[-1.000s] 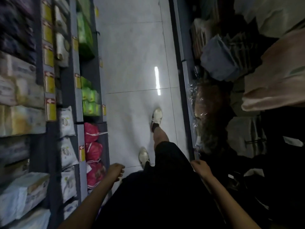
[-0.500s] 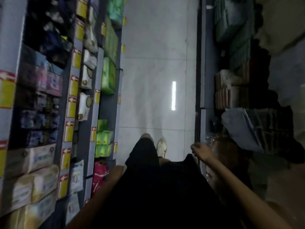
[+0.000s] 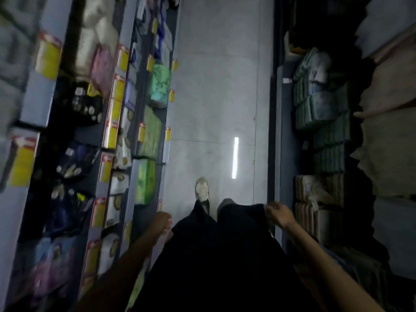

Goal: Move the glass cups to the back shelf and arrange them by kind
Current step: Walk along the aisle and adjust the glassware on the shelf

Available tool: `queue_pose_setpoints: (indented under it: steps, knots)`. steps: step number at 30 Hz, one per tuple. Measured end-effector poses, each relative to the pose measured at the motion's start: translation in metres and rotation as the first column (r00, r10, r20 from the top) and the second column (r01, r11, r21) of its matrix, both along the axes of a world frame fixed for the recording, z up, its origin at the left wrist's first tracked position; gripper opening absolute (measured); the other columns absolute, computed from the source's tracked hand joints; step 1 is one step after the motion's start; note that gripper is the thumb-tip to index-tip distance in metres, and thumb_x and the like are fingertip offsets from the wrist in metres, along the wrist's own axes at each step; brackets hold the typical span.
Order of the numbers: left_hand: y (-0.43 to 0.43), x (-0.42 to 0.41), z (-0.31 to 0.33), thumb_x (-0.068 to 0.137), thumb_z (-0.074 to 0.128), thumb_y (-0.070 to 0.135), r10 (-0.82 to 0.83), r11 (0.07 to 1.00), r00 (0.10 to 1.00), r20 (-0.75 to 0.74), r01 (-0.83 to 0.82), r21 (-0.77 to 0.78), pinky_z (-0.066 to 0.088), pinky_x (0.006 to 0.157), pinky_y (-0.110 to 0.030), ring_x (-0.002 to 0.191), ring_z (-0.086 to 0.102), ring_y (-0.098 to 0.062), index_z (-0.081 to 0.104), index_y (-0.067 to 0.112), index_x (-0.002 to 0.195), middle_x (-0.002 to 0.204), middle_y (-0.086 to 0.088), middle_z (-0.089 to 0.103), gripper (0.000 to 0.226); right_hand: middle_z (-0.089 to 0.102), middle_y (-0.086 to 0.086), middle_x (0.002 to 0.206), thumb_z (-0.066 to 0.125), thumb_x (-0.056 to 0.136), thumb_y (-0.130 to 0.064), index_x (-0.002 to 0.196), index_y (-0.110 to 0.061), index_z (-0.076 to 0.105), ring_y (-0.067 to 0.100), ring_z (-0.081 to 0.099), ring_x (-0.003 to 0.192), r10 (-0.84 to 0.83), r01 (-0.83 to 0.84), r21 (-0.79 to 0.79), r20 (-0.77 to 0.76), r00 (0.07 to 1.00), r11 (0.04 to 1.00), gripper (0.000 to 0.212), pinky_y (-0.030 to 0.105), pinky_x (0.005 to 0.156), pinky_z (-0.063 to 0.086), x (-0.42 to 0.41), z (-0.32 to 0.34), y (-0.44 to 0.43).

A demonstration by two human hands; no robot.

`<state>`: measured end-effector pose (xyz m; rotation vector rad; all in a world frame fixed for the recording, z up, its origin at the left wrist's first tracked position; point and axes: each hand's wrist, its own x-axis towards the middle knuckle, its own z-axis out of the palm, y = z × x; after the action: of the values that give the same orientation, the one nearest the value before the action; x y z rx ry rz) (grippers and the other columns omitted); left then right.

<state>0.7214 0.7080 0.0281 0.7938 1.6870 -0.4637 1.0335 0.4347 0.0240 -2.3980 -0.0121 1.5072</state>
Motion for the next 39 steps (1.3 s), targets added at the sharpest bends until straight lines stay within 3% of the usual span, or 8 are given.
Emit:
queue_pose_setpoints:
  steps: [5,10,13,18,24,27,34,39]
  knots:
    - [0.141,0.168,0.011,0.096,0.065,0.014,-0.182,0.971,0.971,0.154,0.153,0.182,0.041,0.055,-0.023,0.061,0.058,-0.018,0.068,0.011,0.087,0.077,-0.008,0.066,0.009,0.050,0.003,0.056,0.057,0.102,-0.005,0.068,0.006,0.057,0.018,0.043,0.053,-0.144,0.139,-0.098,-0.049,0.988,0.985,0.035,0.024,0.050,0.039,0.086,0.016,0.052]
    - [0.240,0.319,-0.003,0.096,0.064,0.014,-0.196,0.963,0.961,0.195,0.152,0.221,0.038,0.055,-0.022,0.056,0.056,-0.014,0.063,0.018,0.081,0.071,-0.004,0.063,0.015,0.057,0.011,0.069,0.059,0.100,-0.010,0.079,-0.007,0.059,0.021,0.050,0.057,-0.337,0.329,-0.086,-0.113,0.935,0.940,0.021,0.030,0.058,0.039,0.200,0.007,0.127]
    - [0.276,0.382,-0.007,0.096,0.063,0.015,-0.179,0.967,0.968,0.178,0.140,0.213,0.038,0.057,-0.024,0.057,0.056,-0.015,0.064,0.016,0.086,0.073,-0.005,0.064,0.010,0.062,0.013,0.073,0.057,0.100,-0.011,0.085,-0.001,0.064,0.023,0.054,0.059,-0.245,0.240,-0.063,-0.086,0.966,0.969,0.020,0.028,0.055,0.044,0.293,-0.011,0.182]
    - [0.305,0.452,0.009,0.104,0.056,0.013,-0.005,0.992,0.991,0.134,-0.012,0.128,0.045,0.066,-0.030,0.071,0.061,-0.025,0.067,0.007,0.097,0.083,-0.013,0.066,0.014,0.072,0.020,0.108,0.058,0.101,-0.025,0.110,-0.001,0.068,0.039,0.069,0.102,-0.058,0.057,-0.018,-0.026,0.998,0.998,0.028,0.044,0.090,0.055,0.452,-0.010,0.301]
    - [0.340,0.521,0.024,0.103,0.059,0.014,0.211,0.968,0.973,0.095,-0.221,0.120,0.046,0.072,-0.031,0.075,0.063,-0.026,0.068,0.005,0.101,0.087,-0.015,0.068,0.013,0.071,0.010,0.094,0.061,0.099,-0.020,0.100,-0.013,0.067,0.025,0.066,0.081,0.160,-0.181,0.153,0.143,0.977,0.971,0.009,0.034,0.077,0.056,0.593,0.046,0.497]
    - [0.382,0.565,0.026,0.104,0.058,0.018,0.294,0.925,0.940,0.172,-0.325,0.198,0.046,0.073,-0.033,0.081,0.065,-0.028,0.070,0.007,0.102,0.095,-0.018,0.072,0.016,0.074,0.005,0.095,0.063,0.098,-0.025,0.102,-0.019,0.071,0.027,0.070,0.087,0.275,-0.316,0.240,0.191,0.942,0.918,0.011,0.042,0.086,0.059,0.633,0.062,0.597]
    - [0.547,0.667,0.087,0.106,0.051,0.010,0.304,0.668,0.846,0.437,-0.517,0.535,0.051,0.071,-0.030,0.085,0.071,-0.026,0.072,0.018,0.100,0.090,-0.003,0.076,0.023,0.074,0.000,0.101,0.063,0.100,-0.025,0.115,-0.020,0.073,0.015,0.068,0.093,0.519,-0.654,0.513,0.400,0.756,0.556,0.018,0.025,0.081,0.051,0.645,0.147,0.831]
    - [0.630,0.700,0.205,0.107,0.049,0.004,0.185,0.277,0.851,0.491,-0.525,0.805,0.054,0.077,-0.020,0.085,0.071,-0.001,0.072,0.011,0.106,0.095,0.003,0.074,0.023,0.070,-0.021,0.101,0.060,0.103,-0.030,0.114,-0.042,0.066,-0.003,0.066,0.097,0.670,-0.704,0.700,0.466,0.578,0.120,0.018,0.010,0.077,0.050,0.616,0.257,0.954]
